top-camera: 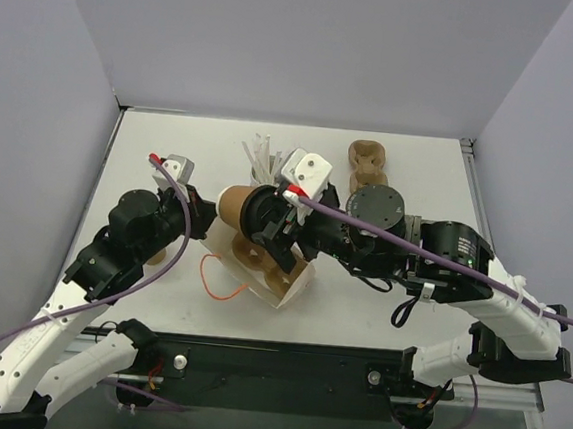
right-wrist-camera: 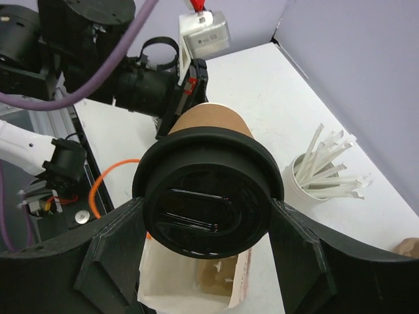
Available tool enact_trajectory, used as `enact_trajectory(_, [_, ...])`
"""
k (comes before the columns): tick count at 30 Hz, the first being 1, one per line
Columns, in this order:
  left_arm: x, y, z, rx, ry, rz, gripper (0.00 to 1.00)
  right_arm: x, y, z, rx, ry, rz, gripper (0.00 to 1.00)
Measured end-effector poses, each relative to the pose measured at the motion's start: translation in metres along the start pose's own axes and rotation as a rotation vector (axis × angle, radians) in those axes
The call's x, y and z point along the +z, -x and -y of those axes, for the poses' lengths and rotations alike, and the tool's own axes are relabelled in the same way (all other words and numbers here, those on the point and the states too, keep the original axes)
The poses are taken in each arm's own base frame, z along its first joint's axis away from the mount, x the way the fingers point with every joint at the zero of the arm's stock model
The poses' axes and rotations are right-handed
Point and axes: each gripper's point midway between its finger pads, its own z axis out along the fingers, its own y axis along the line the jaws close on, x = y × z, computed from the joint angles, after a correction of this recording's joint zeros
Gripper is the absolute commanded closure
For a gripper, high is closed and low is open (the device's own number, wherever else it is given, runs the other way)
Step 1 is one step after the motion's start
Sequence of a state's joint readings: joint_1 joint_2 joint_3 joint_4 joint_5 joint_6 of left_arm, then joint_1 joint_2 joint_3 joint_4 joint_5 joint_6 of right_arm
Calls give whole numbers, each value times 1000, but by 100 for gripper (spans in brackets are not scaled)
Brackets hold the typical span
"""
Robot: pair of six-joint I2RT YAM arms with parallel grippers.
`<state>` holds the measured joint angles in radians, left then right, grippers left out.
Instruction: Pack the takeout coffee
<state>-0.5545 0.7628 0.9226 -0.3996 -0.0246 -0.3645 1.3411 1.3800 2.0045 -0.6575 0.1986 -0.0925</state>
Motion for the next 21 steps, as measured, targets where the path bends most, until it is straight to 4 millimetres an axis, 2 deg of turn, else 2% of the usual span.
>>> enact_trajectory(3, [-3, -1, 0, -19, -4, 10, 100, 5, -15, -2, -20, -26, -47, 45])
enact_trajectory(11, [-4, 1, 4, -69, -22, 47, 100, 21, -81, 3, -162, -99, -287, 46])
enact_trajectory(21, [1, 4, 5, -101, -21, 54, 100, 41, -123, -1, -305, -97, -438, 46])
